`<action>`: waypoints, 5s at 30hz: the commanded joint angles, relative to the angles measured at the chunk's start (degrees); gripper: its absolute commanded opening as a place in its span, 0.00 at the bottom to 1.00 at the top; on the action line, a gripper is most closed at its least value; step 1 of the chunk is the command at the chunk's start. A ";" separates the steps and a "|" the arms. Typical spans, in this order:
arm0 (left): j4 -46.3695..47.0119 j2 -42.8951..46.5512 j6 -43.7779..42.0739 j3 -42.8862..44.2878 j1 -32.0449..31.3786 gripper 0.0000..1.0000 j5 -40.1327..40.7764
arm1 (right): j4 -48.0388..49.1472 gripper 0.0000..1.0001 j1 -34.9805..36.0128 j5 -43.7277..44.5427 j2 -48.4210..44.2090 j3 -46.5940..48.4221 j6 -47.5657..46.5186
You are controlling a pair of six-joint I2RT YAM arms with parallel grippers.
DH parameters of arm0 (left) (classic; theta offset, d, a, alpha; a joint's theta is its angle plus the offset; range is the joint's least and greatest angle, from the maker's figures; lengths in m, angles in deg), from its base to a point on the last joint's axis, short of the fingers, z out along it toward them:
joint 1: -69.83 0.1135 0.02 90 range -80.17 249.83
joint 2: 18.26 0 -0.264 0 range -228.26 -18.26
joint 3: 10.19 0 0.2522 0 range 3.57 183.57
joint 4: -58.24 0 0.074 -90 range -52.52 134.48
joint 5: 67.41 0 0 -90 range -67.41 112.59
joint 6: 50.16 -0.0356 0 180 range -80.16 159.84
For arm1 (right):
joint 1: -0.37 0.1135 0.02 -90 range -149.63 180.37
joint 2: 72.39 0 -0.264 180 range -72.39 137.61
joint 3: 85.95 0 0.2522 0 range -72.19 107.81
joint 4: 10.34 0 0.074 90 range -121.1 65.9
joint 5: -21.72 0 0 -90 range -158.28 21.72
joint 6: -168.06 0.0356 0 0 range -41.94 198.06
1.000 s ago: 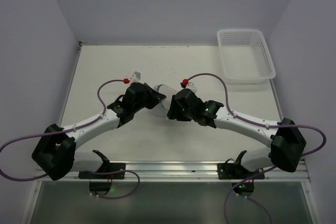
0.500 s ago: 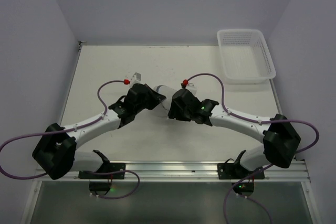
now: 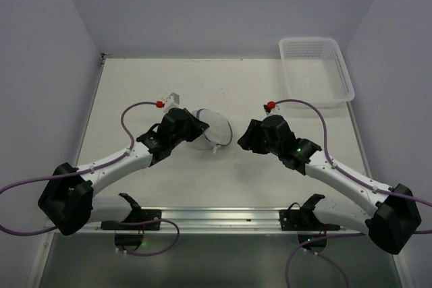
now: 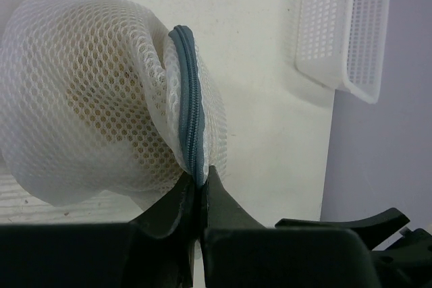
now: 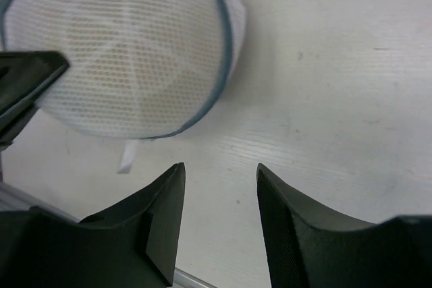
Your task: Unzip the laundry bag and remove the bra
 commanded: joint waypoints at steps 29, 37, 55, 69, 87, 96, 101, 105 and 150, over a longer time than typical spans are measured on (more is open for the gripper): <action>-0.64 3.54 2.43 3.08 -0.26 0.00 -1.70 | 41.53 0.40 3.59 -21.04 14.43 -10.56 -15.14; -0.64 4.07 2.70 2.91 -0.26 0.00 -1.78 | 45.84 0.45 3.06 -23.15 14.25 -11.88 -16.90; -0.29 3.28 3.40 2.21 -0.26 0.00 -3.37 | 48.30 0.40 2.80 -25.35 14.69 -9.59 -18.57; 0.58 3.71 5.33 1.07 -0.26 0.00 -3.19 | 50.94 0.19 2.45 -21.92 13.02 -10.21 -14.79; -0.29 4.33 2.70 1.33 1.84 0.00 -2.84 | 43.14 0.00 -0.36 -15.86 5.21 -19.78 -17.07; 2.24 2.49 -10.04 0.89 11.67 0.00 -19.67 | 26.52 0.00 -6.17 -14.44 1.78 -13.83 -21.46; 5.34 -5.67 -18.37 6.30 16.35 0.14 -27.00 | 26.24 0.00 -5.12 -19.37 2.65 -9.60 -19.81; 4.01 -9.56 -17.79 12.05 16.35 0.75 -27.99 | 27.46 0.00 -1.61 -19.11 7.30 -4.60 -14.47; -4.06 -0.92 -25.50 1.84 18.02 0.00 -27.35 | 18.15 0.00 -8.89 -19.10 12.67 1.48 -27.45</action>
